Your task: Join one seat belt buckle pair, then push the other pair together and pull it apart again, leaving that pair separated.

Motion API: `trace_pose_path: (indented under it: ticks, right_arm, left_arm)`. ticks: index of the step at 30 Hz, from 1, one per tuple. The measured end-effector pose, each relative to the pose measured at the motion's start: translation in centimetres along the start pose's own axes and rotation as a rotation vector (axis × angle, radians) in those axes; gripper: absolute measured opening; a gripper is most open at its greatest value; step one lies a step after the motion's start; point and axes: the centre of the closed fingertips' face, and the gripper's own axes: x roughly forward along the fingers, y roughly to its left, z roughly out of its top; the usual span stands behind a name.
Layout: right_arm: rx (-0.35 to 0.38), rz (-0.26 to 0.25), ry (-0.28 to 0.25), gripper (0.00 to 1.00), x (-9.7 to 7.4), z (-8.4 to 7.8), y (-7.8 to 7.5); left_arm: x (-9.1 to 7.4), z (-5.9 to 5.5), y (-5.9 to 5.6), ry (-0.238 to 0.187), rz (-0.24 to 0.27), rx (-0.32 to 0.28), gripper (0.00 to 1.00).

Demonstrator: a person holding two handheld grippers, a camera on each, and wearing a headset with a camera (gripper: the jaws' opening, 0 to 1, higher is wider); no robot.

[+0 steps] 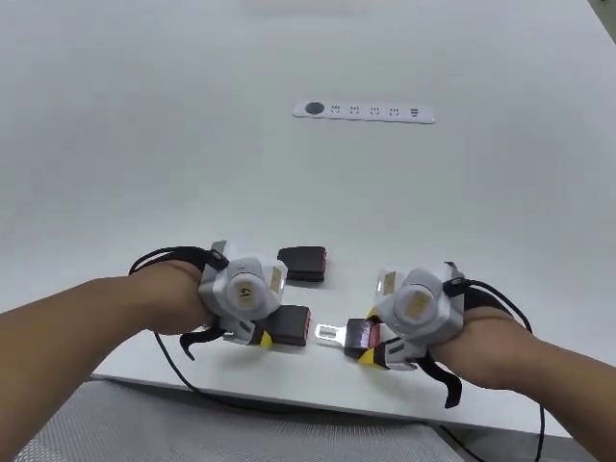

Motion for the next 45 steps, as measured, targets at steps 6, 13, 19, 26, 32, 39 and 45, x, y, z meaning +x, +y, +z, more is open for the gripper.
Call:
trace_pose_path:
  ticks: [6, 13, 19, 26, 32, 39, 45]
  right_arm:
    - [-0.001, 0.002, 0.002, 0.33, 0.3, 0.4, -0.2]
    - [-0.008, 0.006, 0.007, 0.33, 0.4, 0.7, 0.0]
    - [-0.018, 0.006, 0.008, 0.33, 0.4, 0.8, -0.2]
    - [-0.015, 0.009, -0.011, 0.33, 0.7, 1.5, -0.2]
    - [-0.017, 0.011, -0.024, 0.33, 1.1, 2.1, 0.0]
    - [-0.015, 0.006, -0.023, 0.32, 1.1, 2.1, 0.0]
    - [-0.017, 0.013, -0.02, 0.31, 1.2, 2.3, 0.0]
  left_arm:
    - [0.0, 0.0, 0.0, 0.002, 0.0, -0.006, 0.32]
    - [0.0, 0.1, -0.1, 0.004, -0.001, -0.008, 0.32]
    - [0.1, 0.1, -0.1, 0.008, -0.006, -0.007, 0.32]
    - [0.0, 0.1, -0.1, 0.015, -0.01, -0.007, 0.32]
    - [0.1, 0.1, -0.1, 0.012, -0.009, -0.01, 0.32]
    - [0.1, 0.0, -0.2, 0.004, -0.009, -0.004, 0.32]
    - [0.2, -0.1, -0.3, 0.01, -0.021, 0.0, 0.32]
